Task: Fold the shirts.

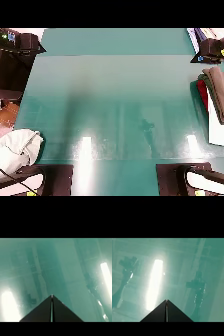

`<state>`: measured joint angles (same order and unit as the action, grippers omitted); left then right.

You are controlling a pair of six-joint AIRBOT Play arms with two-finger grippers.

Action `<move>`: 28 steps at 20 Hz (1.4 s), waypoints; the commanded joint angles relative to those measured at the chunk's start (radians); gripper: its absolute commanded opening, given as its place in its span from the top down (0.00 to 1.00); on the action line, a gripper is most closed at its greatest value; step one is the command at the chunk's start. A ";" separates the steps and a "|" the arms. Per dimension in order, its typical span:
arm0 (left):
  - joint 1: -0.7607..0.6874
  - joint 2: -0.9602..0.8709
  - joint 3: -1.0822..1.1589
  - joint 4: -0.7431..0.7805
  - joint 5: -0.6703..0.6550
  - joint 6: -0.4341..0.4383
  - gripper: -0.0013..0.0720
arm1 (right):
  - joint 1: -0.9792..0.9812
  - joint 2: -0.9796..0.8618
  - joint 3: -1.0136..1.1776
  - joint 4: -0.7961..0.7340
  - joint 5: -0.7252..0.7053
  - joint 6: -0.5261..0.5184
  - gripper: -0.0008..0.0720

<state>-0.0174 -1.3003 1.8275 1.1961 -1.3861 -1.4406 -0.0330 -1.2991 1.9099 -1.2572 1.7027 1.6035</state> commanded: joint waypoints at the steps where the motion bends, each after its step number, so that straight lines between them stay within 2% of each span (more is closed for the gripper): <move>1: 0.001 0.000 0.000 0.000 0.000 0.000 0.95 | 0.001 0.001 0.000 0.001 0.002 0.001 0.96; 12: 0.001 0.000 0.000 0.000 0.000 0.000 0.95 | 0.001 0.001 0.000 0.000 0.017 0.000 0.96; 15: 0.001 0.001 0.000 0.000 0.058 0.001 0.95 | 0.000 0.001 0.000 0.000 0.028 0.000 0.96; 20: 0.001 0.001 0.001 -0.002 0.049 0.002 0.93 | 0.000 0.001 0.000 0.000 0.024 0.000 0.96; 21: 0.004 0.001 0.001 0.023 -0.013 0.000 0.51 | 0.000 0.001 0.000 0.000 0.024 -0.001 0.96; 22: 0.004 0.001 0.000 0.086 -0.114 -0.033 0.21 | 0.000 0.001 0.000 0.000 0.023 -0.020 0.96; 24: 0.004 0.006 -0.024 0.269 -0.327 -0.101 0.24 | -0.001 0.001 0.000 -0.002 0.013 -0.043 0.96; 25: 0.004 0.026 -0.071 0.349 -0.365 -0.106 0.24 | -0.005 0.001 0.000 -0.001 0.000 -0.043 0.96; 28: 0.004 0.161 -0.321 0.481 -0.328 -0.148 0.24 | -0.003 0.001 0.000 -0.001 -0.019 -0.059 0.96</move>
<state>-0.0139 -1.2243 1.6699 1.5024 -1.6524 -1.5360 -0.0349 -1.2991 1.9099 -1.2583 1.7042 1.5654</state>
